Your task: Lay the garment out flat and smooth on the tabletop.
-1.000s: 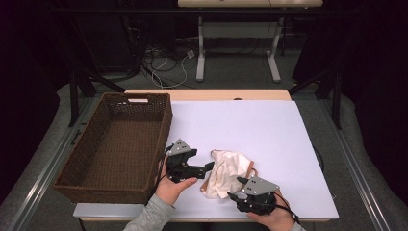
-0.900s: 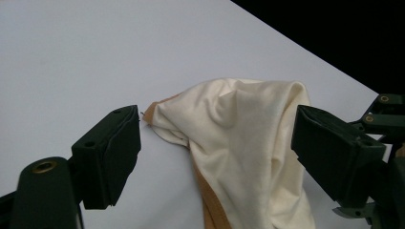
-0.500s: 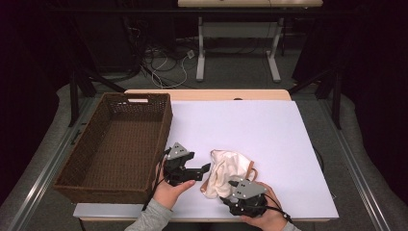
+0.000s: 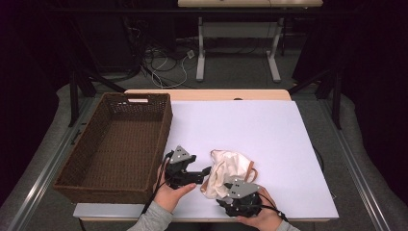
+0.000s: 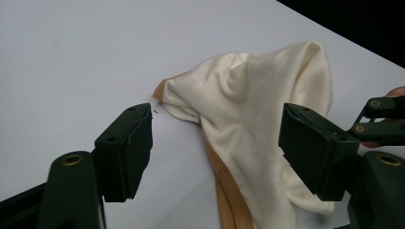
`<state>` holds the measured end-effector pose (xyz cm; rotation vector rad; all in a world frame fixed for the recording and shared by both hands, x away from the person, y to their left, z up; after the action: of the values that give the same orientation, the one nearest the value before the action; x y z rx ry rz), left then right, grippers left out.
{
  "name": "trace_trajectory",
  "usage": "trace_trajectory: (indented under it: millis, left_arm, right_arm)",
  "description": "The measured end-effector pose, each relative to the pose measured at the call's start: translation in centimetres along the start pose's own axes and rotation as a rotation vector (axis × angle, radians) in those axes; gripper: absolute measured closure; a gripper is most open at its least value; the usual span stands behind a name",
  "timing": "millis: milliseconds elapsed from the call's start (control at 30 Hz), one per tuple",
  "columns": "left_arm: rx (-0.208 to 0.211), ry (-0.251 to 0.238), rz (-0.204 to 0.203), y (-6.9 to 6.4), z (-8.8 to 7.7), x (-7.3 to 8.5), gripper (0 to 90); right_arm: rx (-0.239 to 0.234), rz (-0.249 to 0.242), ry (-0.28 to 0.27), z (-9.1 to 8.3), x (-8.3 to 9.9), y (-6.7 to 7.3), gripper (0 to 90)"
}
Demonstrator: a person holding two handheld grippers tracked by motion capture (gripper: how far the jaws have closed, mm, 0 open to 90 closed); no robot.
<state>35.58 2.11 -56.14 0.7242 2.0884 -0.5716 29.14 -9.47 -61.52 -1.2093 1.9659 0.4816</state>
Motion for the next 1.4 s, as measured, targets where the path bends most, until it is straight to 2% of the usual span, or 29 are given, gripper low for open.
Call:
trace_trajectory:
  millis: [133, 300, 567, 867, 1167, 1400]
  left_arm:
    - [0.006, 0.0, -0.009, -0.2, 0.0, 0.0, 27.5]
    - [0.0, 0.0, 0.012, -0.2, 0.1, 0.0, 28.3]
    - [-0.001, -0.003, 0.015, -0.2, 0.1, 0.0, 30.1]
    - [-0.002, -0.003, 0.011, -0.2, 0.1, 0.1, 30.1]
    - [0.003, 0.008, 0.007, -0.2, 0.2, 0.2, 30.2]
    - [0.002, 0.01, 0.007, -0.2, 0.3, 0.3, 30.2]
  right_arm:
    - [0.001, 0.005, 0.013, 0.4, 0.1, 0.1, 40.2]
    - [0.011, -0.005, 0.032, 0.7, 0.3, -0.1, 41.3]
    - [0.019, -0.005, 0.033, 0.9, 0.3, -0.2, 44.5]
    - [0.012, 0.019, 0.022, 0.9, 0.3, -0.4, 57.5]
    - [0.021, 0.021, 0.029, 0.8, 0.4, -0.7, 75.3]
    - [0.016, 0.043, 0.028, 0.2, 0.3, -1.0, 83.6]
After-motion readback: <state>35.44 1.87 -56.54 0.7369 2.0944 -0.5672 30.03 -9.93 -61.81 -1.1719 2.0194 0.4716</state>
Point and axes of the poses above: each handheld gripper's, and its own axes: z roughly forward along the jaws, x roughly out of its underside, y roughly to its left, the point moved 9 cm from there along z, roughly forward along the jaws, and after that the axes turned 5 degrees about -x, right-handed, at the moved point
